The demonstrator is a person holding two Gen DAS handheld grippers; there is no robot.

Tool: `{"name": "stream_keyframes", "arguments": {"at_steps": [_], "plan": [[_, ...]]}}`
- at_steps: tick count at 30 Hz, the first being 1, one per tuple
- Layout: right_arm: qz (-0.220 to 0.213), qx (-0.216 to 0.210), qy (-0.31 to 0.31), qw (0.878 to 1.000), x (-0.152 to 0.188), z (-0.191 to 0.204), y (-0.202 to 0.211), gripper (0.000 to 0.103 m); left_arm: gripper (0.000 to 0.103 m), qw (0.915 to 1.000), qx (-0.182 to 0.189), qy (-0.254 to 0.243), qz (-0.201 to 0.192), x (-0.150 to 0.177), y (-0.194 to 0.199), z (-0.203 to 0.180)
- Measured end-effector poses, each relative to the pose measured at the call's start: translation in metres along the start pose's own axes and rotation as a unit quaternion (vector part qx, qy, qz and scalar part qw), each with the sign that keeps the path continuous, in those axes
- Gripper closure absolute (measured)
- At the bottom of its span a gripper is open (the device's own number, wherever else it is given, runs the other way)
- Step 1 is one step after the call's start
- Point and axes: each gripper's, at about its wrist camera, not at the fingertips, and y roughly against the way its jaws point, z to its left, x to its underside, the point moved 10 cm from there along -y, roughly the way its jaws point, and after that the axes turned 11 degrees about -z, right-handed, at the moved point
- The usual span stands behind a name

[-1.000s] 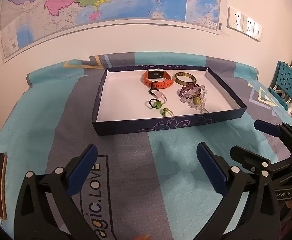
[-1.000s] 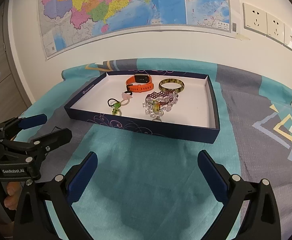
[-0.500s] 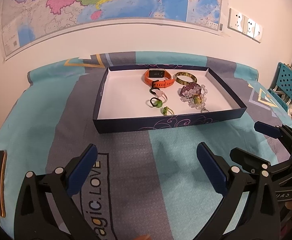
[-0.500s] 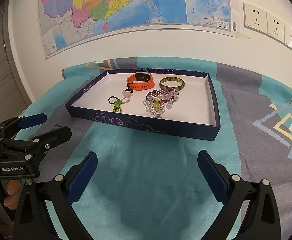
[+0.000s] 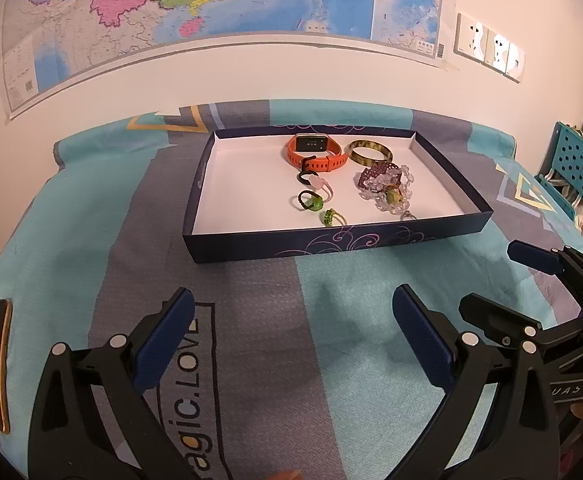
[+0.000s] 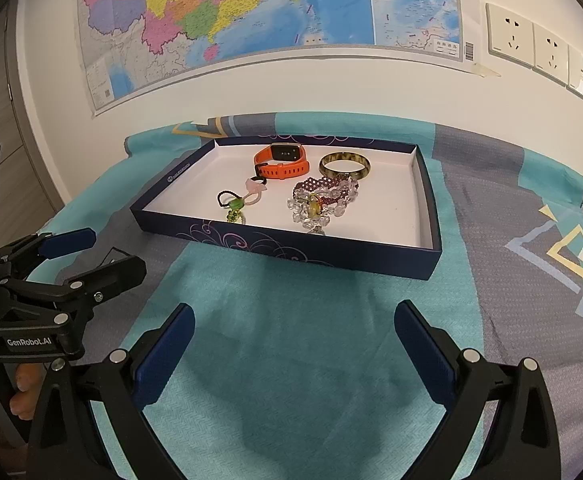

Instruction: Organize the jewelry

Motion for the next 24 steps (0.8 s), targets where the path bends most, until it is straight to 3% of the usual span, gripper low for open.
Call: {"name": "stream_keyframes", "arguments": {"at_steps": [24], "plan": [[-0.001,0.0,-0.001,1.0,-0.0011,-0.0017,0.0008,0.006,0.005,1.0,0.002,0.0,0.003,0.0015,-0.0013,-0.0025]]}}
